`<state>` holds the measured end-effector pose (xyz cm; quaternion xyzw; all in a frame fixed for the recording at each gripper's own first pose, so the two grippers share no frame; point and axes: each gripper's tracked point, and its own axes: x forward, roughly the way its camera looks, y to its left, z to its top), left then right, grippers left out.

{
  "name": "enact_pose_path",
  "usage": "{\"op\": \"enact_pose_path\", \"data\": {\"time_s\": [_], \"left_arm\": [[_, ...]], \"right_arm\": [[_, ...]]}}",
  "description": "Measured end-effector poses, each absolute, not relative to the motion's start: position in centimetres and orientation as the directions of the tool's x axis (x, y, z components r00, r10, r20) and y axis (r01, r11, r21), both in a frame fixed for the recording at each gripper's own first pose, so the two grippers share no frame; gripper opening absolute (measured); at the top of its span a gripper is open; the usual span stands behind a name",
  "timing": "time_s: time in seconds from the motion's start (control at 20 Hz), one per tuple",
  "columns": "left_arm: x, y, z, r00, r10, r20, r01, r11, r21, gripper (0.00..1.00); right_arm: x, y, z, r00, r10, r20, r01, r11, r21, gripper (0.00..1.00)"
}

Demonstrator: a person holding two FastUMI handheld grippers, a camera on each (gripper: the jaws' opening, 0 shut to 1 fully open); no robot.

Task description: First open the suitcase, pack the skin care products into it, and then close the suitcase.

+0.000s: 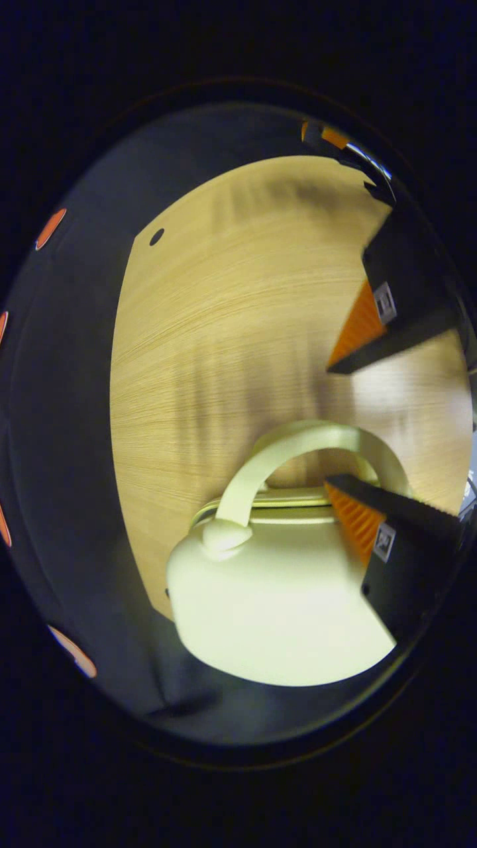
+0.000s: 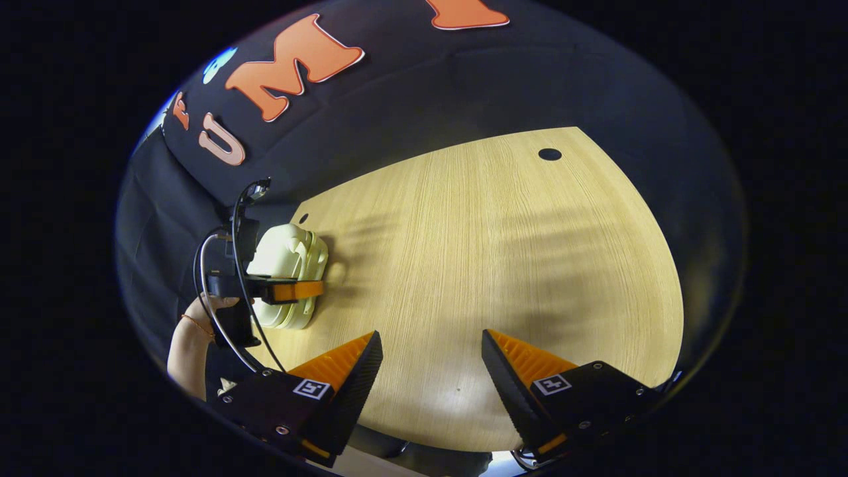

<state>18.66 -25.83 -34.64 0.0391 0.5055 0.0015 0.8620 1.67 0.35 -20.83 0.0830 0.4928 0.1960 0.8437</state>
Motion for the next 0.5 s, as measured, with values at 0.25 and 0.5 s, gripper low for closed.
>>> {"op": "enact_pose_path", "data": {"time_s": [0.25, 0.5], "left_arm": [[18.6, -26.3, -28.0, 0.645, 0.025, -0.763, 0.014, 0.999, 0.044, 1.0], [18.2, -25.2, -14.4, 0.829, -0.002, -0.559, -0.016, 0.999, -0.028, 0.99]], "right_arm": [[2.3, 1.2, -20.1, 0.491, 0.358, -0.794, -0.24, 0.932, 0.271, 0.96], [4.5, 3.7, -14.9, 0.661, 0.288, -0.693, -0.262, 0.954, 0.146, 0.95]]}}
